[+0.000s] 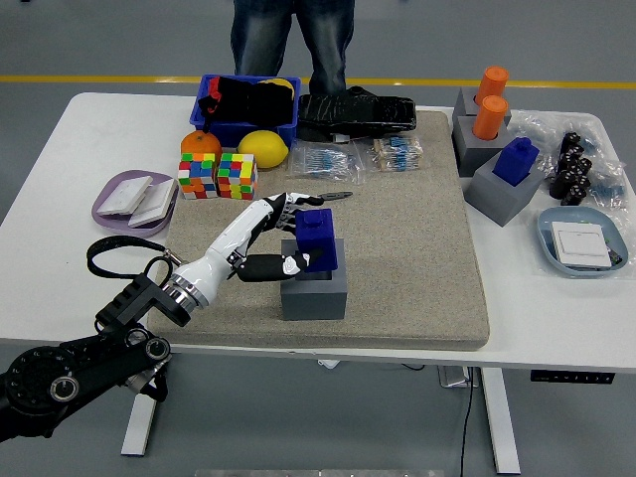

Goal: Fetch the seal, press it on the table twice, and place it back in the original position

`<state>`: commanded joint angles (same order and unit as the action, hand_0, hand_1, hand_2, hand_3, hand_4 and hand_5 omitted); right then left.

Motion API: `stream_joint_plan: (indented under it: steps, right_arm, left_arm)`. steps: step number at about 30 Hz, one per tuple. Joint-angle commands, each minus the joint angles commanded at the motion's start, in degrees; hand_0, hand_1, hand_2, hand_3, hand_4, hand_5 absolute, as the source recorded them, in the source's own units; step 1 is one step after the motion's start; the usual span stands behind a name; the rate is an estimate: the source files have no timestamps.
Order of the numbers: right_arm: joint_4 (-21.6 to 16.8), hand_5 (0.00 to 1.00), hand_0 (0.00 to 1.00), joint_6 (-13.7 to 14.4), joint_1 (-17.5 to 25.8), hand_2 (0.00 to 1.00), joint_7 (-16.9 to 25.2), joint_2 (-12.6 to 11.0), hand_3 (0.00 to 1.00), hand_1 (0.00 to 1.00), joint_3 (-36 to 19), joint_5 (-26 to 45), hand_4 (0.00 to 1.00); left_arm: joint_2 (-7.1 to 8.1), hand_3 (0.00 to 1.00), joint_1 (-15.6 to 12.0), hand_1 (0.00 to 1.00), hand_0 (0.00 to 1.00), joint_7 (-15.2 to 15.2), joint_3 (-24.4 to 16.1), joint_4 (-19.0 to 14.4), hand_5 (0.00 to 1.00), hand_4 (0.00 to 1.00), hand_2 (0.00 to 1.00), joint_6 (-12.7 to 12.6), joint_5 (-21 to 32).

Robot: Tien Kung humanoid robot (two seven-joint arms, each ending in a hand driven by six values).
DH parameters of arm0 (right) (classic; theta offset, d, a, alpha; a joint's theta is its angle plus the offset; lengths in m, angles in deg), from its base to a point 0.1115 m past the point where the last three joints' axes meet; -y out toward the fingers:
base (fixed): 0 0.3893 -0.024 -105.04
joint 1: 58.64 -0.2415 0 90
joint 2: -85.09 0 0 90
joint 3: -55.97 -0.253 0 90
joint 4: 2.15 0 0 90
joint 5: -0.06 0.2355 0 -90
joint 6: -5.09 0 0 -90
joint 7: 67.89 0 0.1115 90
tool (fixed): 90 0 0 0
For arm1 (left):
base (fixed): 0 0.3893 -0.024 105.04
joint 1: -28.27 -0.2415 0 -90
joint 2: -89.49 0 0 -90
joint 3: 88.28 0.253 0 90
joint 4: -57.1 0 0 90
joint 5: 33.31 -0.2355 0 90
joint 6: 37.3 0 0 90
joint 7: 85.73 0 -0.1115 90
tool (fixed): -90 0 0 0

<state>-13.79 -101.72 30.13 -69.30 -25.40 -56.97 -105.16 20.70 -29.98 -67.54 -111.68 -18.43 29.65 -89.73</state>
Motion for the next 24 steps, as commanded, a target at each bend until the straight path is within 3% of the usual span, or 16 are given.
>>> stream_joint_plan:
  steps: [24]
  right_arm:
    - [-0.01, 0.461, 0.793, 0.06, 0.01, 0.671, 0.06, -0.02, 0.649, 0.7, -0.24, -0.15, 0.814]
  left_arm:
    - [0.0, 0.783, 0.61, 0.474, 0.546, -0.4, 1.75, 1.15, 0.002, 0.59, 0.495, -0.08, -0.92]
